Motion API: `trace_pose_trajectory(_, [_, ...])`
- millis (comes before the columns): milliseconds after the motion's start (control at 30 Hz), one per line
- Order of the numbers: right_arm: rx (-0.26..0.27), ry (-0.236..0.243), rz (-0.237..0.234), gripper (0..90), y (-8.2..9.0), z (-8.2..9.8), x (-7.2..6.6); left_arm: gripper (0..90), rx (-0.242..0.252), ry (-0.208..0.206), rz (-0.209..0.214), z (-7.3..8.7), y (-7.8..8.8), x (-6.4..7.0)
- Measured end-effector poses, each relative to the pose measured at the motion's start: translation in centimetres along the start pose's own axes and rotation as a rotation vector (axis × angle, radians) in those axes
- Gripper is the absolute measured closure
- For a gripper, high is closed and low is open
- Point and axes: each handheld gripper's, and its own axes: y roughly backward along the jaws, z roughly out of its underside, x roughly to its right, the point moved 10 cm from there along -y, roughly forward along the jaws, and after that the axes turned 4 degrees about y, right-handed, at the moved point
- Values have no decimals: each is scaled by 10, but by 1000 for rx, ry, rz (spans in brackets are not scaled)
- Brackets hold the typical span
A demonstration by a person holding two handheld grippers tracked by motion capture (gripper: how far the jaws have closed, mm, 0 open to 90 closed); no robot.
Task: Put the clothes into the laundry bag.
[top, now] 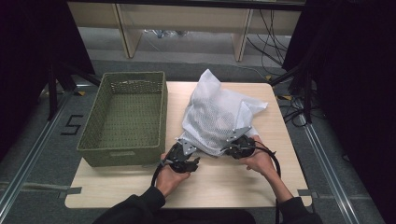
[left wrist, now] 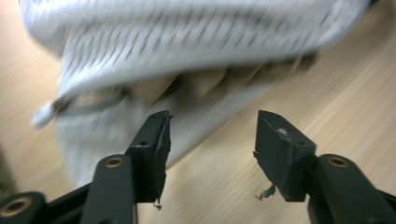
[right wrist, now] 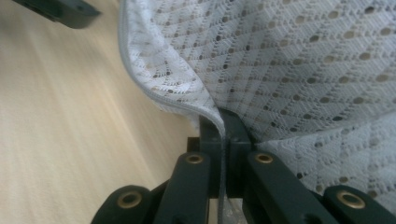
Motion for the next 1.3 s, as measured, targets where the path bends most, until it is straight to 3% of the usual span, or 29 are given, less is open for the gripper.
trace_pose_trajectory(33, [-5, -18, -6, 899, 0, 2, 1, 438, -15, -25, -2, 2, -1, -2])
trace_pose_trajectory(100, [-7, -27, 11, 899, 2, 4, 5, 435, -18, 6, -1, 5, -6, -1])
trace_pose_trajectory(167, [-7, -31, 1, 899, 4, 5, 6, 439, -17, -10, 2, 4, -9, -3])
trace_pose_trajectory(200, [-4, -39, 2, 899, 4, 6, 5, 452, -20, 8, 5, 3, -11, -3])
trace_pose_trajectory(267, [7, -6, -17, 899, 3, 5, 6, 462, -19, 7, 0, -1, -15, -5])
trace_pose_trajectory(333, [-5, -39, -1, 899, 6, 8, 6, 470, -21, -19, 5, -5, -18, -4])
trace_pose_trajectory(400, [0, -33, -5, 899, 7, 8, 7, 473, -30, -16, 22, -7, -21, -3])
trace_pose_trajectory(467, [-1, -50, -8, 899, 8, 10, 7, 474, -28, 10, 17, -10, -24, -7])
trace_pose_trajectory(633, [11, -32, -1, 899, 9, 10, 11, 513, -39, 71, 43, -10, -26, -15])
trace_pose_trajectory(733, [10, -21, -14, 899, 8, 10, 11, 628, -38, 52, 78, -9, -24, -12])
trace_pose_trajectory(767, [6, -44, -6, 899, 8, 10, 10, 677, -44, 41, 88, -9, -23, -11])
trace_pose_trajectory(867, [10, -16, -1, 900, 9, 7, 8, 837, -40, 63, 116, -9, -24, -8])
trace_pose_trajectory(900, [16, -6, -1, 900, 9, 4, 7, 876, -35, 60, 108, -9, -24, -7])
trace_pose_trajectory(933, [21, 14, -12, 900, 9, 1, 4, 890, -29, 41, 102, -8, -23, -5])
trace_pose_trajectory(1100, [28, 51, -10, 899, 3, -12, -4, 897, -31, 5, 179, -4, -17, 18])
trace_pose_trajectory(1133, [30, 51, -7, 899, 1, -14, -4, 897, -36, 7, 206, -3, -17, 22])
trace_pose_trajectory(1267, [40, 36, 31, 899, -11, -23, 0, 898, -35, 63, 228, 1, -13, 23])
trace_pose_trajectory(1300, [51, 19, 36, 899, -12, -25, 1, 899, -40, 50, 230, 2, -12, 22])
